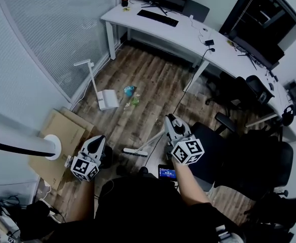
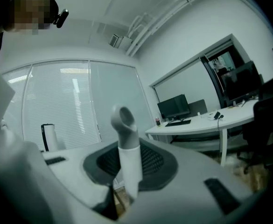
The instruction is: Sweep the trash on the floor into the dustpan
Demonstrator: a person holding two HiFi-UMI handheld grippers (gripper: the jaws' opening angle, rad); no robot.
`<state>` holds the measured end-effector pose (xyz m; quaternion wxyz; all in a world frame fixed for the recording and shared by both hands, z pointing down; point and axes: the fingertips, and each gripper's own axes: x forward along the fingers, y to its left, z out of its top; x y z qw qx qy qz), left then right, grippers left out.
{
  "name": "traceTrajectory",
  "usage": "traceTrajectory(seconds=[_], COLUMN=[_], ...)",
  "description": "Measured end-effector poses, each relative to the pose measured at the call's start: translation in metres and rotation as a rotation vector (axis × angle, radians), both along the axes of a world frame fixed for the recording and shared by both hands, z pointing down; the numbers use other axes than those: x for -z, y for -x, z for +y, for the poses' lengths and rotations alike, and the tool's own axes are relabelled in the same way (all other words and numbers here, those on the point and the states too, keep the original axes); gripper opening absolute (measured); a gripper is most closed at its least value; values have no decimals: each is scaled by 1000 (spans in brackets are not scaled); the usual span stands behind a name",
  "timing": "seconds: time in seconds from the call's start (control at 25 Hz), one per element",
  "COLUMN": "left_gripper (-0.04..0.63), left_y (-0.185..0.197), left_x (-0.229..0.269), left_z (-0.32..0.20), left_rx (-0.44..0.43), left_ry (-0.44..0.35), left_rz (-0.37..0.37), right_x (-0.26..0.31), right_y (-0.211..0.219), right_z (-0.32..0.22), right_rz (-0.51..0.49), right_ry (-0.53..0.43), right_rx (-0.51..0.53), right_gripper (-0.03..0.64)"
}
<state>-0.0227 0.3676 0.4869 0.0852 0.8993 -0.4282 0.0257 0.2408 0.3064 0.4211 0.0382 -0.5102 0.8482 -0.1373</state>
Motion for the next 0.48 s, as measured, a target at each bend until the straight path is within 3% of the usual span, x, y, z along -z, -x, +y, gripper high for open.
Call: traceTrajectory(seconds=[0.16, 0.48], left_gripper=[-5, -5], left_y=[-8, -16], left_x=[7, 12], left_z=[-3, -14], left_rx=[18, 87], left_ry=[-9, -19], left_rz=[-9, -29], right_x=[-9, 0], right_y=[-3, -31], right_z=[-6, -28], right_rz=[-23, -52], right_ry=[13, -61], right_rx=[15, 25], right_gripper=[67, 69])
